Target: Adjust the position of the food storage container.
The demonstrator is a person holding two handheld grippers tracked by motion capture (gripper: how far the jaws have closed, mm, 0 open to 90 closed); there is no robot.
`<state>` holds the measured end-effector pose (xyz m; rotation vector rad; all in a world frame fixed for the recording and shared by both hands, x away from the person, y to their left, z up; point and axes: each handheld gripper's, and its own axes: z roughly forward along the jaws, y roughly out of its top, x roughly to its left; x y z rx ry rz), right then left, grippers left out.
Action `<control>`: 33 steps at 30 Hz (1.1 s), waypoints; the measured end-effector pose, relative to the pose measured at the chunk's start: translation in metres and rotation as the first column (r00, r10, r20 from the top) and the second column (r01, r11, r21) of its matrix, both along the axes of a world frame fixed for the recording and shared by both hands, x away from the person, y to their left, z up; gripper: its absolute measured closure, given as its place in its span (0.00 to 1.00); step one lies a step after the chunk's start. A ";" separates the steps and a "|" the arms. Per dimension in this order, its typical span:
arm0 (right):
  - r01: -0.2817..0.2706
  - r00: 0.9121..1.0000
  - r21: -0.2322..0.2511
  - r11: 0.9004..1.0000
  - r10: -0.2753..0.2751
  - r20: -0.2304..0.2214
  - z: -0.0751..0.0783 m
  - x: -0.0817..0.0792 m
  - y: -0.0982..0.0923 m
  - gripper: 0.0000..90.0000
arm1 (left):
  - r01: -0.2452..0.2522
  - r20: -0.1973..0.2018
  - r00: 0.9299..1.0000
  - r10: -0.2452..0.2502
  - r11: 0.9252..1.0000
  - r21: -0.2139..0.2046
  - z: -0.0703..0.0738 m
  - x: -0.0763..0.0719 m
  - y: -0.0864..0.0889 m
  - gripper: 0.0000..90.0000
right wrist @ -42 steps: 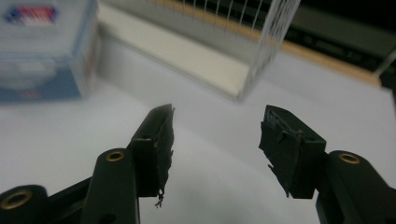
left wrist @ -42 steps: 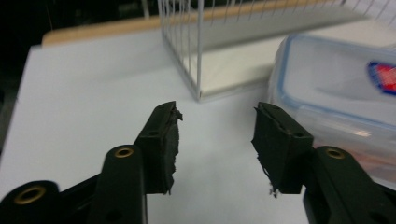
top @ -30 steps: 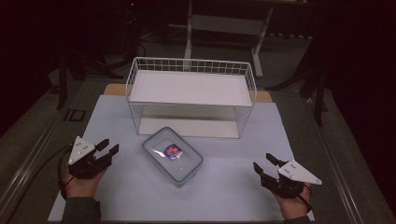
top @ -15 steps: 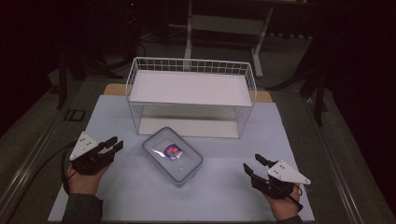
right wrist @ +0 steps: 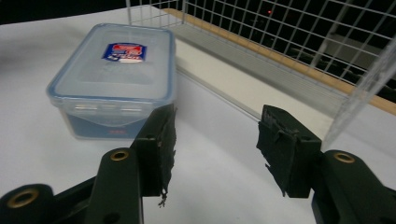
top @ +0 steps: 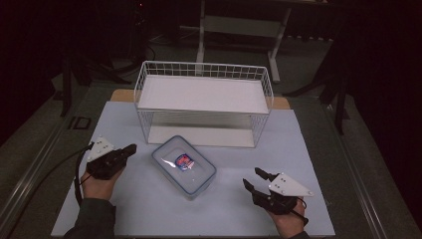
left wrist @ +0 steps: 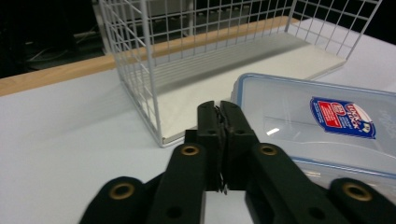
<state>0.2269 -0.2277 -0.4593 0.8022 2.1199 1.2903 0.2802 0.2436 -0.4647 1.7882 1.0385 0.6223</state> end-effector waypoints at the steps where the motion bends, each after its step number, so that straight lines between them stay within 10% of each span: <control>1: -0.005 1.000 -0.003 1.000 0.005 -0.002 -0.001 0.000 0.002 0.51 | 0.003 -0.004 1.000 -0.003 1.000 0.002 -0.001 0.002 -0.001 0.99; 33: -0.161 0.978 -0.051 0.986 0.152 -0.142 -0.027 0.005 0.056 0.74 | 0.069 -0.129 0.989 -0.068 0.998 0.005 -0.038 0.046 -0.025 0.99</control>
